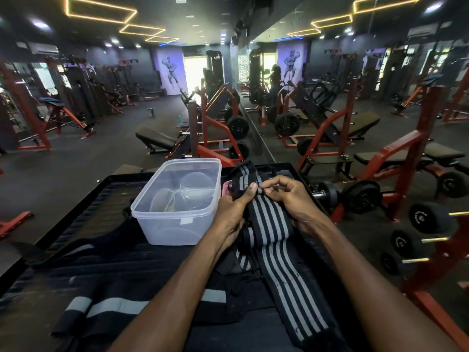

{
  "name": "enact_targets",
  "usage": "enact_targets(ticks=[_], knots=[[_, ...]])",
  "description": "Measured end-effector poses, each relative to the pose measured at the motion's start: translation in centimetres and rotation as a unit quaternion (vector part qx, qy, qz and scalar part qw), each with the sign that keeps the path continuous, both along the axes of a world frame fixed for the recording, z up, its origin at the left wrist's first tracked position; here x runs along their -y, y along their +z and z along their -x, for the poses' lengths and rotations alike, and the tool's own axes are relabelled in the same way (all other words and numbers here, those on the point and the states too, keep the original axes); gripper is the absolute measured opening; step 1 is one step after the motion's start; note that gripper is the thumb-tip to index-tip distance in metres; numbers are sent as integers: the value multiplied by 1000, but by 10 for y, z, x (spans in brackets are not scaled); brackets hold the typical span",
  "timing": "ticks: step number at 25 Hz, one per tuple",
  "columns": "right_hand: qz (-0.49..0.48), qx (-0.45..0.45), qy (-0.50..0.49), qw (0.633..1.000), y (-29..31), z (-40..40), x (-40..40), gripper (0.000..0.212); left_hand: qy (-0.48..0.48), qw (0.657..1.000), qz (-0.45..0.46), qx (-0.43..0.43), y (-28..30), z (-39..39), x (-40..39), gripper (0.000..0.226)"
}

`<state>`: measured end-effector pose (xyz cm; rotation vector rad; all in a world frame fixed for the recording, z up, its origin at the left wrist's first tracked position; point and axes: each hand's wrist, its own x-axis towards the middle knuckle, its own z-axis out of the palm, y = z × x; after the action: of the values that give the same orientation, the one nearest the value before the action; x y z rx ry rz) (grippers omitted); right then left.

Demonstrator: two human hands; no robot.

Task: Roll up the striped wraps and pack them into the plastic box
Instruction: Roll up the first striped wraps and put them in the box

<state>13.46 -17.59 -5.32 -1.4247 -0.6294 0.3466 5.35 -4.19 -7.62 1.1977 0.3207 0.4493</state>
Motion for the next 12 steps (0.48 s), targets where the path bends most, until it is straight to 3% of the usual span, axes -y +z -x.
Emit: enact_targets(ticks=[5,7,9,12], knots=[[12,-46,30,998,-1,-1,-1,19,50,995,-82,-26,-2,-1,-1,23],[11,-33,21,999,-2,-1,-1,17,42,995,-90,-14,-1,0,2,16],[3,-15,4,1000,-1,-1,-1,16,39,994,-104,2,-2,-1,1,25],[-3,-8,1,1000,-1,-1,-1,17,52,991,-126,19,2,2,6,8]])
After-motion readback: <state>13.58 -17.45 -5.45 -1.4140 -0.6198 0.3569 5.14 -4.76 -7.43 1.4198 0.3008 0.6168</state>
